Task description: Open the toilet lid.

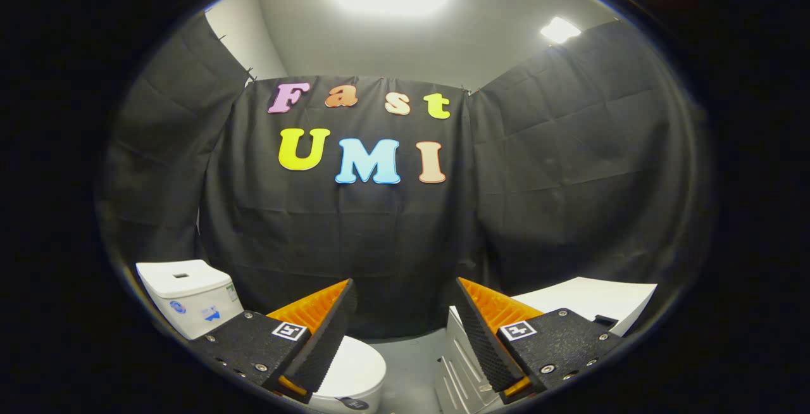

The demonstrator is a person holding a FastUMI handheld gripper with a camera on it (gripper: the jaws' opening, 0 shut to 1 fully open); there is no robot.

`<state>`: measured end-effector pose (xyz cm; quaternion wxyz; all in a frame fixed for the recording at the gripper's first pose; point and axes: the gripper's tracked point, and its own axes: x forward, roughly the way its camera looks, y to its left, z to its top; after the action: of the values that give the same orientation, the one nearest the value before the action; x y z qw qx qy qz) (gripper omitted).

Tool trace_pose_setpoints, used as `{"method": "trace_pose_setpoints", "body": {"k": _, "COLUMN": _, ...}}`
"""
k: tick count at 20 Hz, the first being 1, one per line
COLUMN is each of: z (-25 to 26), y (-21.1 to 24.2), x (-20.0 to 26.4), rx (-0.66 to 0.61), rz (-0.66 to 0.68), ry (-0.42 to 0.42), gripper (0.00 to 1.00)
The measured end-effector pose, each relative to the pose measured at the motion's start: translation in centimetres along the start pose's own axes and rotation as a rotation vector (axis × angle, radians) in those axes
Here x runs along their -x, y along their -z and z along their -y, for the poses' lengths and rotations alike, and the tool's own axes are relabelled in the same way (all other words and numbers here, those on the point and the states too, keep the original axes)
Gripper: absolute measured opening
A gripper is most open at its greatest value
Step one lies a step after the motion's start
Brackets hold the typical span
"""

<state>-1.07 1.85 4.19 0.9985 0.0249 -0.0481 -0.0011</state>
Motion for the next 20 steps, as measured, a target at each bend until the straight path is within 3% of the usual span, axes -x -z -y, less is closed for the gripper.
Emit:
{"method": "trace_pose_setpoints", "body": {"k": 6, "z": -2.5, "y": 0.8, "x": -0.5, "rx": -0.117, "rz": -0.014, "ry": -0.017, "gripper": 0.95}}
{"method": "trace_pose_setpoints", "body": {"k": 10, "z": -3.9, "y": 2.2, "x": -0.4, "rx": -0.301, "rz": -0.026, "ry": -0.018, "gripper": 0.95}}
{"method": "trace_pose_setpoints", "body": {"k": 20, "z": -4.7, "y": 10.2, "x": 0.3, "rx": -0.548, "rz": -0.156, "ry": 0.038, "gripper": 0.96}}
